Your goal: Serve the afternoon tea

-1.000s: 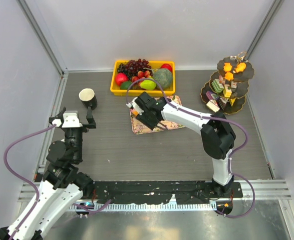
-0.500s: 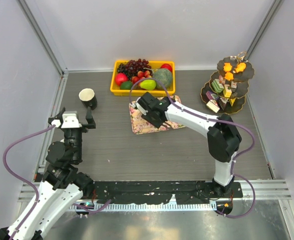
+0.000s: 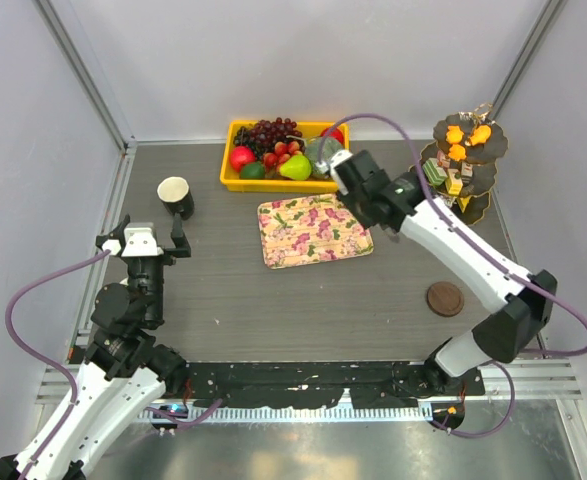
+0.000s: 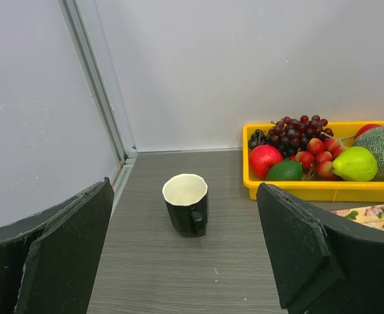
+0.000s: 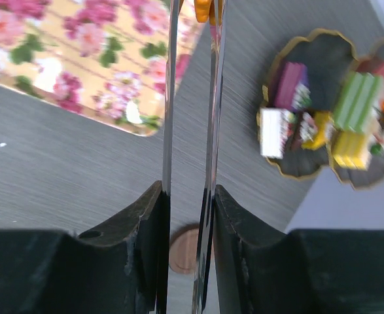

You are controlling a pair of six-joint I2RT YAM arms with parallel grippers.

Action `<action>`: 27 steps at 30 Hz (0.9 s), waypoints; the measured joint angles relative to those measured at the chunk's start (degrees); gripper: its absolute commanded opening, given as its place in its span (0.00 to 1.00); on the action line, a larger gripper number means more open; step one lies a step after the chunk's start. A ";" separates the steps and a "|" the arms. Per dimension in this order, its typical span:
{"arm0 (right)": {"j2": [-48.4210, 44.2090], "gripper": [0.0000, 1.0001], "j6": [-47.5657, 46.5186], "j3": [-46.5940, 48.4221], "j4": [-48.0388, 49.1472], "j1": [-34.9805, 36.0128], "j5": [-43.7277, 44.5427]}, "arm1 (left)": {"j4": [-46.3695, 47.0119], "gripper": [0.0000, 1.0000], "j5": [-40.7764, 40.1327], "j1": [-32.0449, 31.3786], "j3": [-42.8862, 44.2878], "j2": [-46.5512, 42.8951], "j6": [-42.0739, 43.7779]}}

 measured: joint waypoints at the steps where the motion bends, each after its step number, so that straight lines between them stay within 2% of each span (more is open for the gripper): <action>1: -0.90 0.37 0.28 0.46 -0.83 -0.96 0.57 | -0.02 0.99 0.00 0.00 0.00 0.00 0.00; 14: -10.25 0.35 4.17 13.62 -10.82 -17.22 9.20 | -0.02 0.99 0.00 0.00 0.00 0.00 -0.04; 19: -10.14 0.35 6.19 14.27 -13.11 -22.80 9.25 | -0.02 0.99 0.00 0.00 0.00 0.00 -0.04; 27: -8.76 0.35 7.87 14.27 -15.13 -26.99 7.89 | -0.02 0.99 0.02 0.00 0.00 0.02 -0.13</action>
